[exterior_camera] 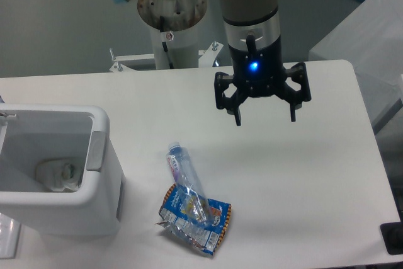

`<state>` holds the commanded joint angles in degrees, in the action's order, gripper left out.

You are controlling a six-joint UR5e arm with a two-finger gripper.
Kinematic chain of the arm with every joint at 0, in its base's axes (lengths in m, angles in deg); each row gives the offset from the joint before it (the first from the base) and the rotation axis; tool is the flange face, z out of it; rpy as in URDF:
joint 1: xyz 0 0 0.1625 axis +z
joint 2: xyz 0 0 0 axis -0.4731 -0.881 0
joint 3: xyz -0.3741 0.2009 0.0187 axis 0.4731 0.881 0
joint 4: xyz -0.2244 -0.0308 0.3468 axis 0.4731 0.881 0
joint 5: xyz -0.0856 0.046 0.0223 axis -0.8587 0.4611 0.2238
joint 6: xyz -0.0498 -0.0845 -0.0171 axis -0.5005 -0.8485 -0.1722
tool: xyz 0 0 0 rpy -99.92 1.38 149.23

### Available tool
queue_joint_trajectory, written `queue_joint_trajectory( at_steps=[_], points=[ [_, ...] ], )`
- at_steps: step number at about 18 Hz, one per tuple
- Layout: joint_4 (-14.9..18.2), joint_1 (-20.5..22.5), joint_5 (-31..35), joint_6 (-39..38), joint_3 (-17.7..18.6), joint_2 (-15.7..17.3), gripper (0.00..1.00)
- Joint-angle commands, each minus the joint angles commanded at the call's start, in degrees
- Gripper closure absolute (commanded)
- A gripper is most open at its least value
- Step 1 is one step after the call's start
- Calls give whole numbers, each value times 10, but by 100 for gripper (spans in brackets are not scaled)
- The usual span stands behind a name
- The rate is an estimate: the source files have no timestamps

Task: Place the trash in the trash can
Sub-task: 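Lower the open gripper toward the clear plastic bottle on the wrapper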

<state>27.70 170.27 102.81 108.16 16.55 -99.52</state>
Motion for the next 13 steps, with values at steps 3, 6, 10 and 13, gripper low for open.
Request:
queue_joint_trajectory(
  at_steps=[3,6,10,13],
  points=[
    [1,-1,8,-1,1,-4,0],
    [-1,-1,10,-4,2,-8,0],
    [-4,-6,0,-40,17,-19,0],
    [-17,-8,-6,-63,45,-29,0]
  ],
)
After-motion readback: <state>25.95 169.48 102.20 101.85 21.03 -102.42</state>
